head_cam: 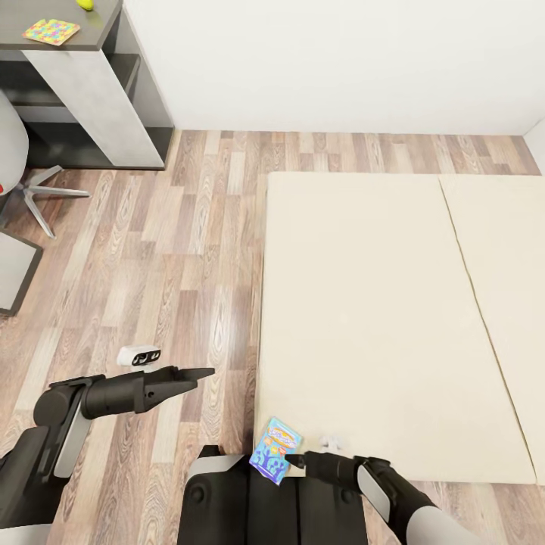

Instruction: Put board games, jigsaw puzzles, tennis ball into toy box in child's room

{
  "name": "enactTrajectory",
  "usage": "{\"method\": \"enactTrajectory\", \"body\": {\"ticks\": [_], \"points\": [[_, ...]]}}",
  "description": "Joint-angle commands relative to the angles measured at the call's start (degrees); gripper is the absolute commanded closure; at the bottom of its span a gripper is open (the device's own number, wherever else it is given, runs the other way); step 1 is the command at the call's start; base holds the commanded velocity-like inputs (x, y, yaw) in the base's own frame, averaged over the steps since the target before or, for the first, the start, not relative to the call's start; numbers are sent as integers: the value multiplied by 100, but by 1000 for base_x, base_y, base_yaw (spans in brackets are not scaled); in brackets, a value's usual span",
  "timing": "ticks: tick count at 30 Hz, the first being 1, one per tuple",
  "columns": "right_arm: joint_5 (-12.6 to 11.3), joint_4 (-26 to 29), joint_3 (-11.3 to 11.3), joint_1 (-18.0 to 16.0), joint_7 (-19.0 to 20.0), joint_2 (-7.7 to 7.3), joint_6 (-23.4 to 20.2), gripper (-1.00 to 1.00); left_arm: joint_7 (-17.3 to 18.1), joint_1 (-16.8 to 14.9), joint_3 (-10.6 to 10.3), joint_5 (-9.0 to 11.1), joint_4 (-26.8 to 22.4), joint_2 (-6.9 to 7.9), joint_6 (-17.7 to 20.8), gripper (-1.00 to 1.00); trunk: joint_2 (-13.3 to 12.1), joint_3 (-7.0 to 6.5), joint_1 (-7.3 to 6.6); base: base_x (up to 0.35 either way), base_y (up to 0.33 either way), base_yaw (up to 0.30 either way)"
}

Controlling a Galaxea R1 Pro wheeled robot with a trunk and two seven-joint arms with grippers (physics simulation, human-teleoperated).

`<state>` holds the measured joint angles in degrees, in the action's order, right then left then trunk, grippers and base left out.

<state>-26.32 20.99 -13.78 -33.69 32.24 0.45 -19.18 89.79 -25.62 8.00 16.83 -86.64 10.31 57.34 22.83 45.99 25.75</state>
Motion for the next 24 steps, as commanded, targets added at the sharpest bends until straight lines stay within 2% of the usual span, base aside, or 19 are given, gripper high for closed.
{"method": "enactTrajectory", "body": {"ticks": [1, 11, 24], "points": [[-48, 15, -22, -1, -7, -1, -33, -100, 21, -1, 0, -3, -2, 0, 60, -100, 8, 6, 3, 0, 0, 0], [-41, 439, -27, 2, -15, 8, -39, -100, 21, 3, -8, -4, -2, -3, 58, -100, 8, 6, 3, 0, 0, 0], [-38, 511, -28, -15, -32, 8, -42, -100, 21, 1, -9, -11, -2, -4, 58, -100, 8, 6, 3, 0, 0, 0]]}}
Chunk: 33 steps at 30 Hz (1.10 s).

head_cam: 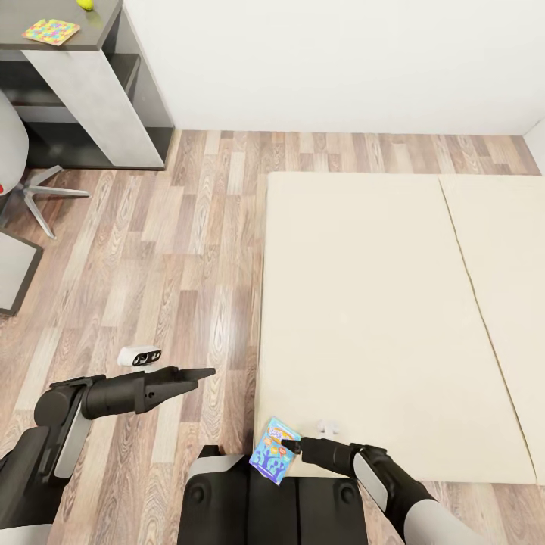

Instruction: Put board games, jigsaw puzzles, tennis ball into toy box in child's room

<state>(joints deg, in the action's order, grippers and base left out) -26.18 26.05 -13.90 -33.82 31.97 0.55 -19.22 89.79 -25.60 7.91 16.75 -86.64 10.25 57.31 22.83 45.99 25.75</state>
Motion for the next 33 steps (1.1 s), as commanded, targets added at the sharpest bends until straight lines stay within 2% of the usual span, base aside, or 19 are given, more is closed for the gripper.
{"method": "enactTrajectory", "body": {"ticks": [1, 15, 22, 33], "points": [[-52, 5, -16, -2, -6, -3, -38, -100, 21, -1, 0, -3, -2, 2, 61, -100, 8, 6, 3, 0, 0, 0], [-46, 5, -16, -31, -6, 67, -31, -100, 21, -2, 0, -5, 3, -6, 61, -100, 8, 6, 3, 0, 0, 0], [-23, 5, -32, -57, -7, 168, -29, -100, 21, -4, 0, -13, 13, -6, 61, -100, 8, 6, 3, 0, 0, 0], [-10, 5, -25, -71, -7, 182, -28, -100, 21, -1, 0, -14, 16, -6, 61, -100, 8, 6, 3, 0, 0, 0]]}}
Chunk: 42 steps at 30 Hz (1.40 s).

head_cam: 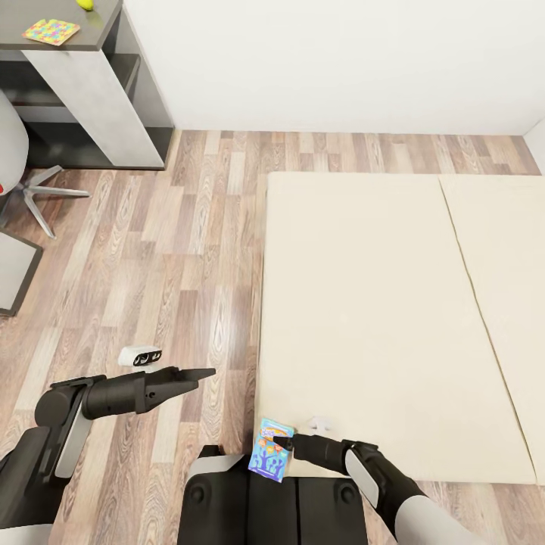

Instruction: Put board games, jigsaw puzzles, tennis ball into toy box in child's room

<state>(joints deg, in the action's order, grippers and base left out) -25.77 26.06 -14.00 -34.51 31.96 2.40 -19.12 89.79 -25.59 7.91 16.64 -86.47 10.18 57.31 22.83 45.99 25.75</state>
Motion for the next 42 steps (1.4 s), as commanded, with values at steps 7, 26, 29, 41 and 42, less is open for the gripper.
{"method": "enactTrajectory", "body": {"ticks": [7, 26, 29, 41, 42], "points": [[-51, 4, -19, -3, -5, -8, -39, -100, 21, -4, 0, -1, -2, 2, 61, -100, 8, 6, 3, 0, 0, 0], [-56, 52, -15, -3, 0, 16, -42, -100, 21, -2, -5, 6, -2, 2, 61, -100, 8, 6, 3, 0, 0, 0], [-53, 81, -15, -3, 2, 55, -45, -100, 21, -4, -4, 6, -2, 2, 61, -100, 8, 6, 3, 0, 0, 0], [-51, 101, -15, -10, 4, 93, -56, -100, 21, -6, -1, -1, -2, 2, 61, -100, 8, 6, 3, 0, 0, 0], [-51, 101, -15, -13, 4, 94, -56, -100, 21, -4, -1, 1, -2, 2, 61, -100, 8, 6, 3, 0, 0, 0]]}}
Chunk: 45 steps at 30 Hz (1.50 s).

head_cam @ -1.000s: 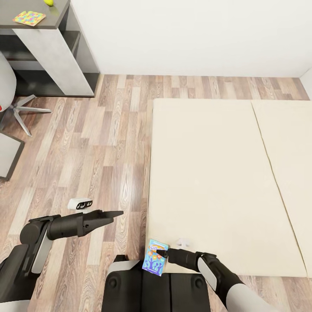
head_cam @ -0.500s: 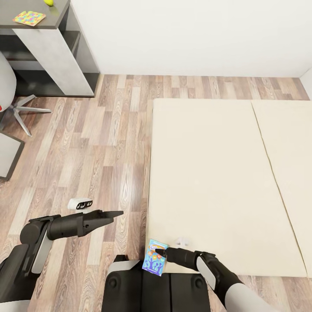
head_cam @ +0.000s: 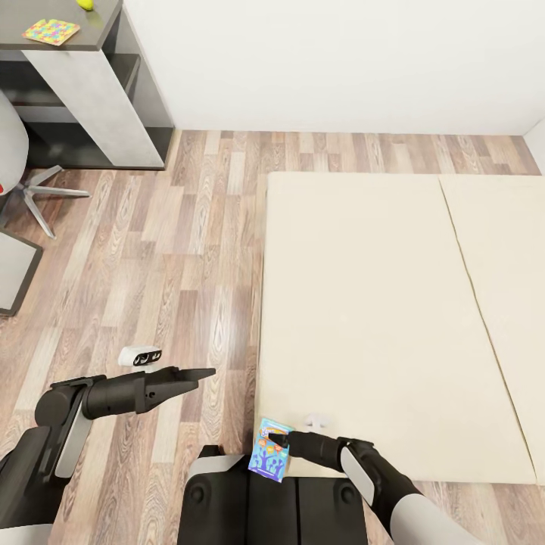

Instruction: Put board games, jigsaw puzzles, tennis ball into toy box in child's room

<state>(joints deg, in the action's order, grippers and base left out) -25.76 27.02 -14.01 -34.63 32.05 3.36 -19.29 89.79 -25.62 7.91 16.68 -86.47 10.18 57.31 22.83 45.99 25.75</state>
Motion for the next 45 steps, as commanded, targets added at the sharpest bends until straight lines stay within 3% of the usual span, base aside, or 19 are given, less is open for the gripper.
{"method": "enactTrajectory", "body": {"ticks": [1, 29, 45], "points": [[-52, 5, -14, -7, -5, -1, -39, -100, 21, -1, 0, -3, -2, 2, 61, -100, 8, 6, 3, 0, 0, 0], [-47, -39, -38, -20, -14, -1, -34, -100, 21, -1, 0, 1, -2, 17, 61, -100, 8, 6, 3, 0, 0, 0], [-60, -13, 21, 42, 35, -121, 65, -100, 21, 0, 2, 1, -2, 30, 61, -100, 8, 6, 3, 0, 0, 0]]}}
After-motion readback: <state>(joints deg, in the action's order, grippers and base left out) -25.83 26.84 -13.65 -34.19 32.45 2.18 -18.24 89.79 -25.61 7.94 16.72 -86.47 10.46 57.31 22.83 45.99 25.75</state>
